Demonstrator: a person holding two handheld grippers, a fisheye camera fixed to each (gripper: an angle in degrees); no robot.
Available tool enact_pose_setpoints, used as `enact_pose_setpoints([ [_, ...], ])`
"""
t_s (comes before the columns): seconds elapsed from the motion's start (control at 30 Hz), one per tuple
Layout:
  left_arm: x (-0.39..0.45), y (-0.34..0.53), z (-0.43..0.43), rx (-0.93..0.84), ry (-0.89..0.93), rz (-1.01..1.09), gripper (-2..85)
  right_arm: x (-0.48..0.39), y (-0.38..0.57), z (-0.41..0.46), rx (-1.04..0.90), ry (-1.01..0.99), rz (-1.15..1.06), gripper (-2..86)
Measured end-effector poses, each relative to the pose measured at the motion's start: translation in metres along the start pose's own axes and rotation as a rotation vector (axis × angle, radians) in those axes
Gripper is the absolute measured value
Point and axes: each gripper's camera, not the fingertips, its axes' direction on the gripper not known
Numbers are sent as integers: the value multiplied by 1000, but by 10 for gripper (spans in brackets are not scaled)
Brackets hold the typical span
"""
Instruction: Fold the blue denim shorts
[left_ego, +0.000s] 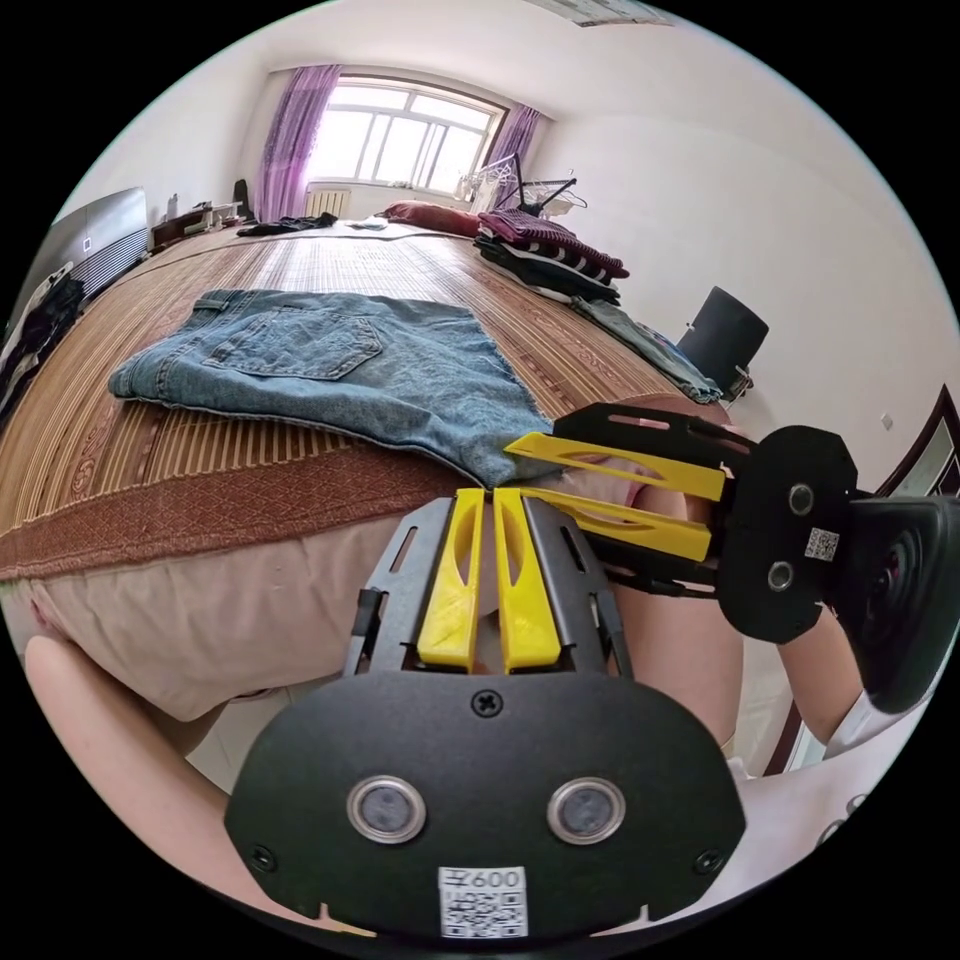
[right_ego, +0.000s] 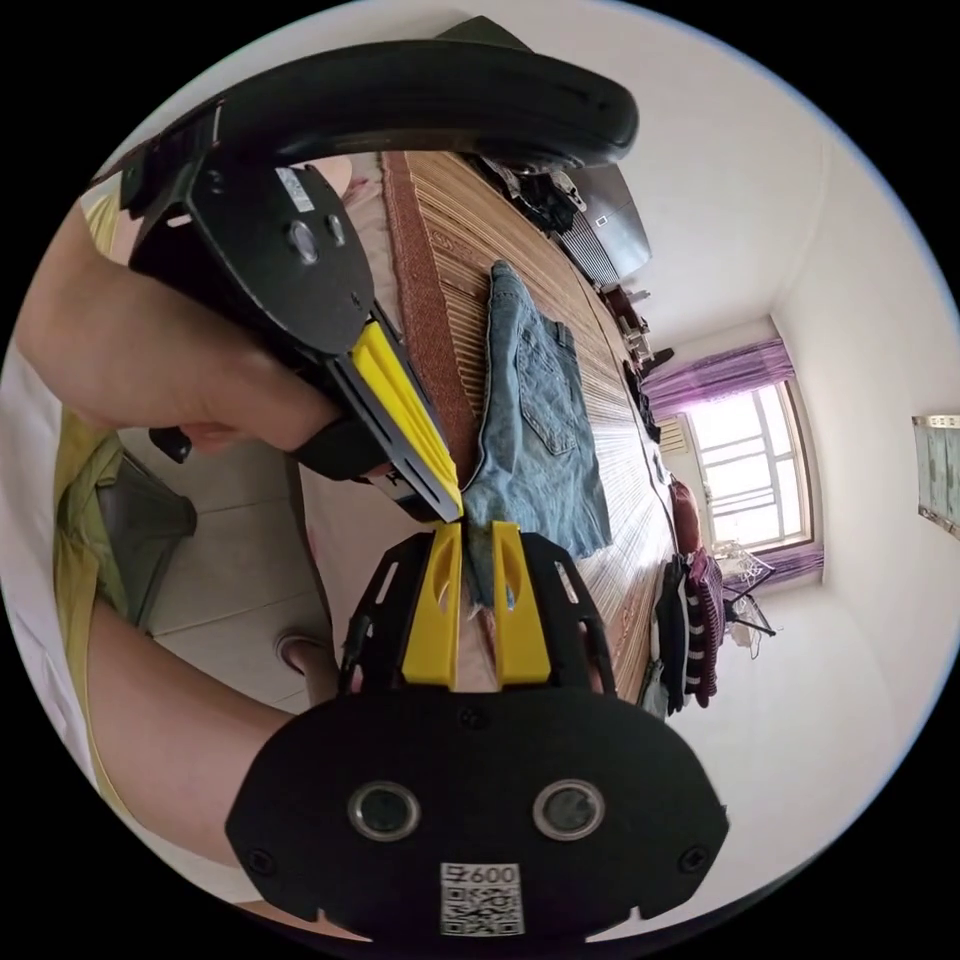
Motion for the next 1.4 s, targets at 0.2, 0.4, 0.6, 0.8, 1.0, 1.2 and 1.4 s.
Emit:
enact_pose_setpoints([
  [0.2, 9, -10, -8, 0, 12, -5, 19, -37, 14, 19, -99, 168, -62, -8],
  [0.4, 15, -18, -19, 3, -3, -4, 18, -42, 60, 38, -291, 265, 16, -8],
  [0.6, 2, -38, -40, 8, 97, -92, 18, -43, 100, -45, -35, 108, 142, -4],
  [0.8, -9, -57, -58, -2, 154, -132, 19, -101, 63, -68, 37, 145, -74, 50],
  [1.0, -14, -73, -81, 20, 192, -149, 19, -105, 51, -67, 67, 143, -47, 56],
  [1.2, -18, -85, -98, 27, 207, -147, 19, -109, 38, -74, 75, 178, -13, 44],
  [1.4, -19, -90, -106, 19, 190, -119, 19, -115, 31, -88, 81, 188, -12, 43],
])
